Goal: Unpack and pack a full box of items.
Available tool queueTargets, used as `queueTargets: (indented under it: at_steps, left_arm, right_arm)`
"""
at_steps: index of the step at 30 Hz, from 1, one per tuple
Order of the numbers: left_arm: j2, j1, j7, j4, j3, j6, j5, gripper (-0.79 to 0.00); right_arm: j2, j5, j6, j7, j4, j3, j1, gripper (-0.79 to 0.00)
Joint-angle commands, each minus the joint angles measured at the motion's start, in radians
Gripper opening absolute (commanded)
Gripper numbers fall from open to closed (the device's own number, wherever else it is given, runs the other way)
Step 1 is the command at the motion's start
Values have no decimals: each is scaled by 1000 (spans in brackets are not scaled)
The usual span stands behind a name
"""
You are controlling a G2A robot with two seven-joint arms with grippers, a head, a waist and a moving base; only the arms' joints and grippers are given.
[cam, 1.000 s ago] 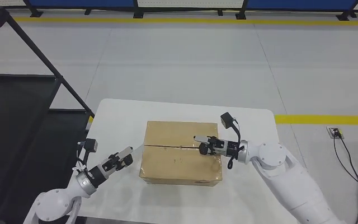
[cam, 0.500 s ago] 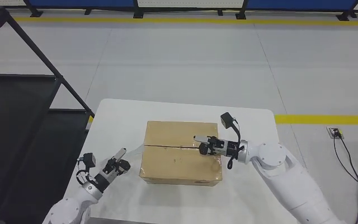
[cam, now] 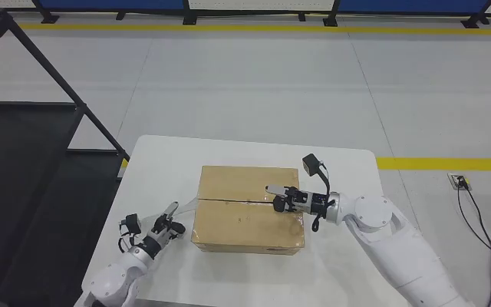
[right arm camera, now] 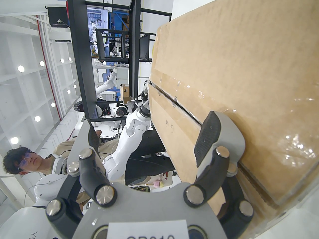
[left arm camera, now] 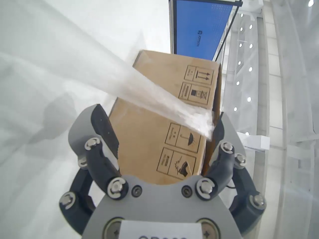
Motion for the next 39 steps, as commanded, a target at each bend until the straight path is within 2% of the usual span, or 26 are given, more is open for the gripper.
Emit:
queueTargets:
  at_steps: [1,5,8,12,17,29,39]
  left_arm:
    - [-8,-43,4,54,15,-4,-46,0]
    - [-20,-95,2,125,26,-65,-98,0]
    - [-23,-103,13,130,11,-120,-117,0]
    - [-21,-78,31,78,-26,-182,-115,0]
    - [-14,-25,110,-32,-79,-250,-4,0]
    - [-6,84,189,-353,-158,-205,184,0]
    - [-10,53,174,-433,-126,-139,278,0]
  right_arm:
    - [0,0,0,0,0,0,0,0]
    - [0,0,0,0,0,0,0,0]
    - [0,0,0,0,0,0,0,0]
    - [0,0,0,0,0,0,0,0]
    - [0,0,0,0,0,0,0,0]
    - [0,0,0,0,0,0,0,0]
    - [7,15,-44,-23,-31,54,-55,0]
